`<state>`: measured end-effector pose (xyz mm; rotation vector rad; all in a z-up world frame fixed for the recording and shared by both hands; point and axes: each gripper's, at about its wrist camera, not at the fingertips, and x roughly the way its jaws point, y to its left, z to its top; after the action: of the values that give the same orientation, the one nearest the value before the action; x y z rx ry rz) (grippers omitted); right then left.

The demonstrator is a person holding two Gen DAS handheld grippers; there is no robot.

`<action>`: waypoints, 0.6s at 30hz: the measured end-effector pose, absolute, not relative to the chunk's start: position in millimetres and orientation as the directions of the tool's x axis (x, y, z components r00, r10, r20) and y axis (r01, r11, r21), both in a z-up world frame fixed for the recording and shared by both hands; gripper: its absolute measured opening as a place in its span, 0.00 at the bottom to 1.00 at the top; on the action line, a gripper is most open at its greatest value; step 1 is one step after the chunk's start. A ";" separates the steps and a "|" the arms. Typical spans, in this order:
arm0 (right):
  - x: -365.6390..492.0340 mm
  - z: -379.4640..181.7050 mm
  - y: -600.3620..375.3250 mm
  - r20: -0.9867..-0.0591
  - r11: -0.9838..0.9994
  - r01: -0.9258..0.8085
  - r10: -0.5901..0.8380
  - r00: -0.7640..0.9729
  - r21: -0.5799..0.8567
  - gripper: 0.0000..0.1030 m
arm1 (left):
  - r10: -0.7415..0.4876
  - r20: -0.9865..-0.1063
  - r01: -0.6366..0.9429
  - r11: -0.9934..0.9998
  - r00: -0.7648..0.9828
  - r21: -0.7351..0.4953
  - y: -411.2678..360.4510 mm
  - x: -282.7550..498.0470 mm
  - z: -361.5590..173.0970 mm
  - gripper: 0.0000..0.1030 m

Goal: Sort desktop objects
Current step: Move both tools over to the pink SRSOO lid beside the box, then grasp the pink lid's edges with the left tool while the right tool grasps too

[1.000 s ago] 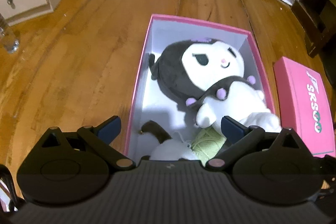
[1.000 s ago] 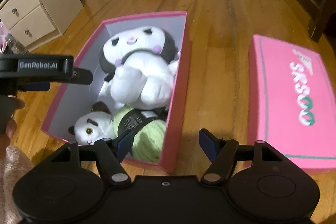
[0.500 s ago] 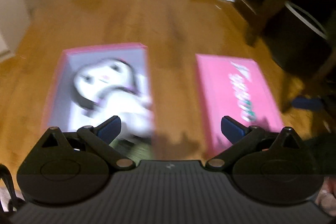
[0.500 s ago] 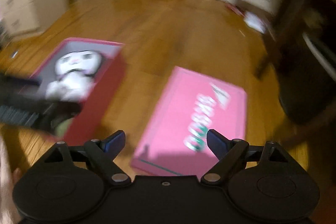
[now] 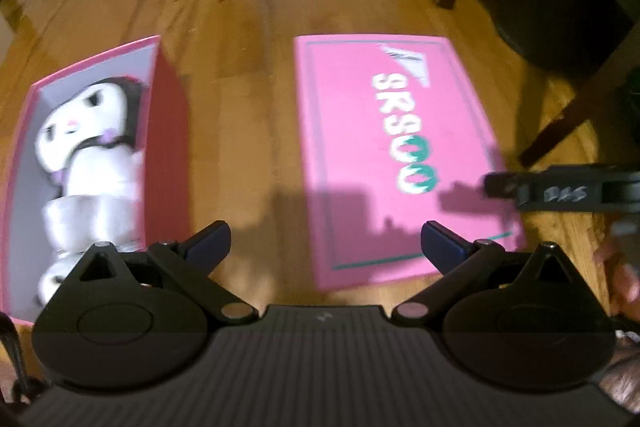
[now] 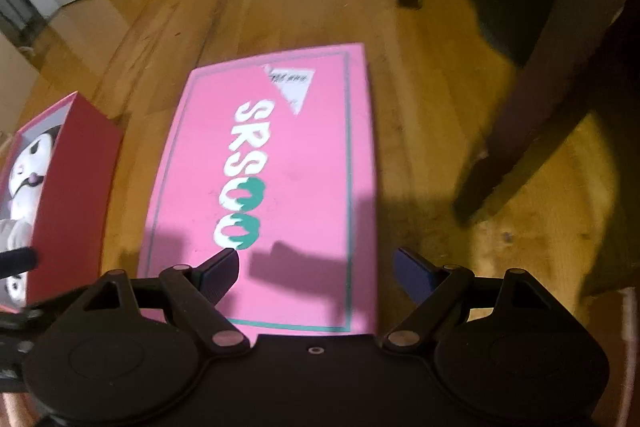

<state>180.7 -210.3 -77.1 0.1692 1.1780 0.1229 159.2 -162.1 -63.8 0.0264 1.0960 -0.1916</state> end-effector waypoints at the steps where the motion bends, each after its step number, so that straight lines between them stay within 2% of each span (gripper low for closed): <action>1: 180.7 -80.2 -212.5 -0.907 0.978 -0.005 0.194 0.374 0.208 0.86 | -0.130 -0.890 0.174 0.983 0.436 -0.058 -168.1 163.4 -70.9 1.00; 4: 182.1 -88.0 -220.3 -0.900 0.969 0.010 0.224 0.375 0.245 0.86 | -0.090 -0.906 0.172 0.985 0.414 -0.019 -181.3 178.5 -94.1 1.00; 8: 191.5 -96.7 -234.0 -0.864 0.935 0.040 0.309 0.397 0.352 0.86 | -0.149 -0.915 0.150 0.984 0.376 -0.099 -181.3 193.8 -113.7 1.00; 12: 197.7 -114.4 -246.9 -0.870 0.922 0.114 0.301 0.392 0.370 0.86 | -0.244 -0.911 0.134 0.968 0.332 -0.211 -180.3 208.8 -132.5 1.00; 18: 195.5 -137.7 -259.5 -0.884 0.910 0.167 0.303 0.357 0.380 0.86 | -0.257 -0.894 0.158 0.964 0.367 -0.212 -178.0 206.0 -136.6 1.00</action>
<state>195.5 -259.5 -137.7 0.4461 1.2145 0.0922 206.0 -178.0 -136.6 -0.0959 1.1658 -0.2665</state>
